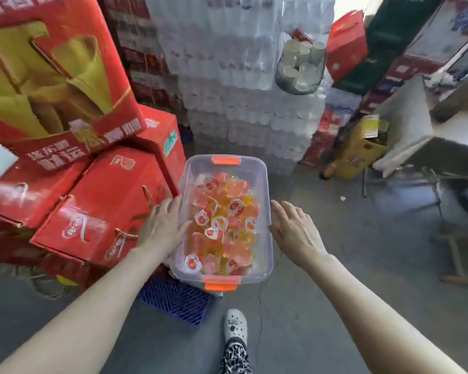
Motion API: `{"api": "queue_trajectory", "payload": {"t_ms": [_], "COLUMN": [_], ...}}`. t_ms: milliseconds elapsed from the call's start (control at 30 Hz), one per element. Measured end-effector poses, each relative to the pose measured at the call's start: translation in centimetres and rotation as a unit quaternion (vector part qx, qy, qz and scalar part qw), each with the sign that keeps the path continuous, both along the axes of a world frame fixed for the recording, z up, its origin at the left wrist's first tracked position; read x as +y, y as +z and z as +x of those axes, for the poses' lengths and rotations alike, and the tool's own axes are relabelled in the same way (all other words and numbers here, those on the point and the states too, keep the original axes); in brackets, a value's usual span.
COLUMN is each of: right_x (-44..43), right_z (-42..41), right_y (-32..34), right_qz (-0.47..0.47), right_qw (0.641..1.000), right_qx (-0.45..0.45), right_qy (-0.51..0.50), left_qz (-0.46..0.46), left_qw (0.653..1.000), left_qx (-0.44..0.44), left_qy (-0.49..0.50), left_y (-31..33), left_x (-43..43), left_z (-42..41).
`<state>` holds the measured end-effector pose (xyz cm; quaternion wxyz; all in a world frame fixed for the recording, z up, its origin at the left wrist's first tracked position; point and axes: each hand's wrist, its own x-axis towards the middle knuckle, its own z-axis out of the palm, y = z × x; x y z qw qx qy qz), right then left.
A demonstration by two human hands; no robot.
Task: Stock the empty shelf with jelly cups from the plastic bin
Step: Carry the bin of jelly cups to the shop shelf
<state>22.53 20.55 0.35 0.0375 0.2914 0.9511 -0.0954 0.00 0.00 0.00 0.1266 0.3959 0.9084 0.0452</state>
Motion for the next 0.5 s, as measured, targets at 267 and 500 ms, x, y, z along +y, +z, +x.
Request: {"api": "queue_trajectory", "payload": {"t_ms": [267,500], "right_x": [3.7,4.4], "right_z": [-4.2,-7.2], "right_y": [-8.1,-10.2], "right_qz": [-0.137,-0.29], "right_qw": [0.987,0.92], "right_qx": [-0.018,0.048], "right_qy": [-0.087,-0.257], "left_qz": [-0.041,-0.012], "left_qw": [0.987,0.961], "left_qx": [-0.088,-0.172], "left_qy": [0.127,0.217], "left_y": [-7.0,-9.9], "left_x": [3.6,5.4], "left_z": [-2.1,-4.4]}}
